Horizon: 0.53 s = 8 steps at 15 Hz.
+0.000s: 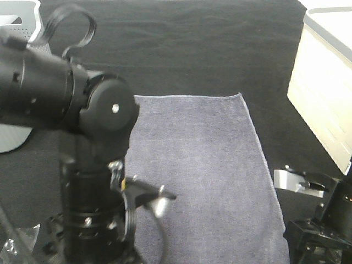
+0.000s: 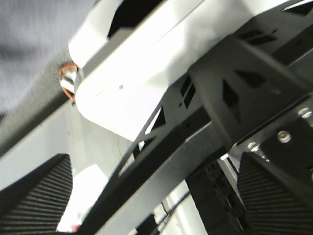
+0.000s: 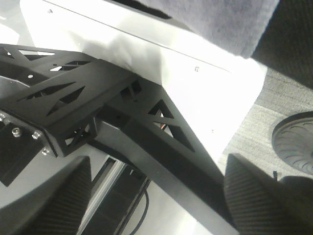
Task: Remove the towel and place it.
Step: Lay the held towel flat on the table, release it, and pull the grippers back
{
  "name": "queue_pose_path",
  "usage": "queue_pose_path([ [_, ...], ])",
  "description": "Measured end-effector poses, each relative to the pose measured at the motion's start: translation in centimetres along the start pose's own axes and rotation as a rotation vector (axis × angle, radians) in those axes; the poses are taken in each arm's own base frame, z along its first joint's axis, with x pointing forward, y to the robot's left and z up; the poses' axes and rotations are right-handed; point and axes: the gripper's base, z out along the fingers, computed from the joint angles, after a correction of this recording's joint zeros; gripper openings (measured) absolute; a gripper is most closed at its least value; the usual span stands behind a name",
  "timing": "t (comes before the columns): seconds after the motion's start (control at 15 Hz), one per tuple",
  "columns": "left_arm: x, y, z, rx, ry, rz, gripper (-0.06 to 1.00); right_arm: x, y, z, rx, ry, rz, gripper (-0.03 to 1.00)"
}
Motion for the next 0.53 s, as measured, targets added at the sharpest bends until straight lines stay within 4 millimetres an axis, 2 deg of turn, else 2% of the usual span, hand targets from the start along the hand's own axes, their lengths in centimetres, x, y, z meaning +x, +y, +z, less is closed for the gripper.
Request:
queue_pose_path([
  [0.13,-1.1,0.2,-1.9,-0.035,-0.07,0.055,0.86,-1.5,0.3,-1.8,0.041,-0.089,-0.024,0.74],
  [0.33,-2.9,4.5,-6.3,-0.042,-0.21,-0.043,0.86,-4.0,1.7,-6.3,0.094,-0.265,-0.072,0.74],
  [0.47,-3.5,7.5,-9.5,-0.066,-0.311,-0.104,0.86,-5.3,3.1,-10.0,0.129,-0.392,-0.123,0.76],
  [0.53,-3.7,8.3,-10.2,-0.079,-0.344,-0.117,0.87,-5.7,3.6,-12.0,0.173,-0.454,-0.151,0.78],
])
